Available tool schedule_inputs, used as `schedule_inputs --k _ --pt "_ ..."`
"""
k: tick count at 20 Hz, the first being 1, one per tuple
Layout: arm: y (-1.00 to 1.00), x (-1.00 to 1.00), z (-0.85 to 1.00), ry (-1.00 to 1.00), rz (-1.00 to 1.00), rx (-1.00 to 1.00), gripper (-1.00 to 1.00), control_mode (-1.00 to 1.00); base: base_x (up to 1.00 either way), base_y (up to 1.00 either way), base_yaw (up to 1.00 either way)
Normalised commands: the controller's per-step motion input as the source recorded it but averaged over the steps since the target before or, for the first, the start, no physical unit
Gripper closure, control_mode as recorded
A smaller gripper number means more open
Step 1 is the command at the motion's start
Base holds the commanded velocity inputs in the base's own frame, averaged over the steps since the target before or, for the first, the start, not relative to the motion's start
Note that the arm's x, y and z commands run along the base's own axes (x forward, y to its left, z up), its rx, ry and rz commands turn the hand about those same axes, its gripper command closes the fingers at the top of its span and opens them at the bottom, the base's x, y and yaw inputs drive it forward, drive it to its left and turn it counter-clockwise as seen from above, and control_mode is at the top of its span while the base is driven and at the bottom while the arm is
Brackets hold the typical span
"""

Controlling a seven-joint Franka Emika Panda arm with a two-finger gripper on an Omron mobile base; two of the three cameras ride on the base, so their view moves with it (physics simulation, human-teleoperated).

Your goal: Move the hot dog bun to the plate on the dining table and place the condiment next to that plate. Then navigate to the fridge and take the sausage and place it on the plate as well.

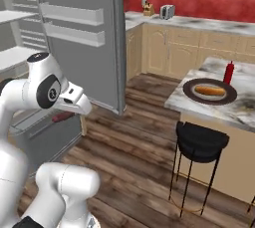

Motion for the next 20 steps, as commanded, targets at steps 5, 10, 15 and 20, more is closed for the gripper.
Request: schedule_inputs --k 5,10,15,20 --pt "0.00 0.00 0.00 0.00 0.00 0.00 1.00 1.00 0.38 -0.65 -0.14" --pt "0.00 0.00 0.00 0.00 0.00 0.00 1.00 1.00 0.47 -0.85 -0.06" --pt "0.00 0.00 0.00 0.00 0.00 0.00 1.00 1.00 0.22 -0.70 -0.09" --pt "0.00 0.00 0.00 0.00 0.00 0.00 1.00 1.00 0.38 -0.27 -0.25"
